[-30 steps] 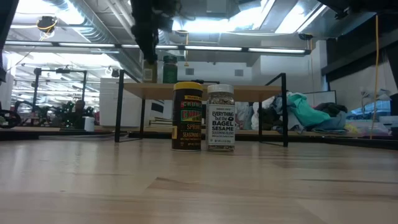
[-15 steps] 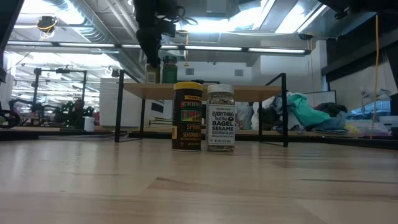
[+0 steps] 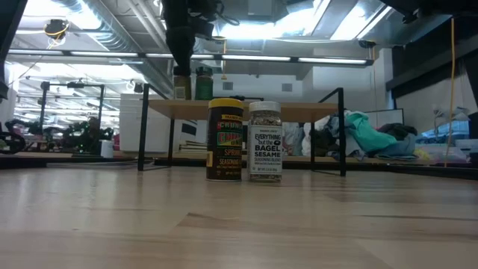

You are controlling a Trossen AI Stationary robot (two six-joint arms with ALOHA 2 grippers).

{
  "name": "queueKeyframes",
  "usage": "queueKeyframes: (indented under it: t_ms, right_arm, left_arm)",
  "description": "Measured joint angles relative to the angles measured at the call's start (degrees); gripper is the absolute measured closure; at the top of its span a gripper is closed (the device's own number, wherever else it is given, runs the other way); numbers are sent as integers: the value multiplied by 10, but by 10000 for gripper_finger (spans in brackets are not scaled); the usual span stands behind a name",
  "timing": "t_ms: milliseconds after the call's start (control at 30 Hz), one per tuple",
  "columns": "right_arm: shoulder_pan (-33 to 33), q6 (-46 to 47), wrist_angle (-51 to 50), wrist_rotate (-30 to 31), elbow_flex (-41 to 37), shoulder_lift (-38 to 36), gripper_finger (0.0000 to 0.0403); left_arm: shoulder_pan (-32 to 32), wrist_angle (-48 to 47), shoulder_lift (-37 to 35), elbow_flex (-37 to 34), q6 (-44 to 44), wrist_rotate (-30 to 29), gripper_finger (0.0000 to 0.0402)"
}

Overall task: Shelf spices
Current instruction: Put the black seasoning bottle onto the shelf, then put the black seasoning bottle on the shelf

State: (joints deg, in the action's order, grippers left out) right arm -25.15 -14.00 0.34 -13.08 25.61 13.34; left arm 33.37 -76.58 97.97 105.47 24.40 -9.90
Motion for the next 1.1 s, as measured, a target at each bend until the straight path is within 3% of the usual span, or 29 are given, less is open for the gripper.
queueKeyframes:
  t_ms: [400, 867, 1100]
  right_arm:
    - [0, 0, 1, 0, 0, 0, 397]
    - [0, 0, 1, 0, 0, 0, 397]
    - [0, 0, 1, 0, 0, 0, 397]
  left_arm:
    - [-8, 1, -7, 1, 1, -38, 101]
    - [-31, -15, -11, 12, 0, -40, 101]
    - [-59, -17, -11, -13, 53, -38, 101]
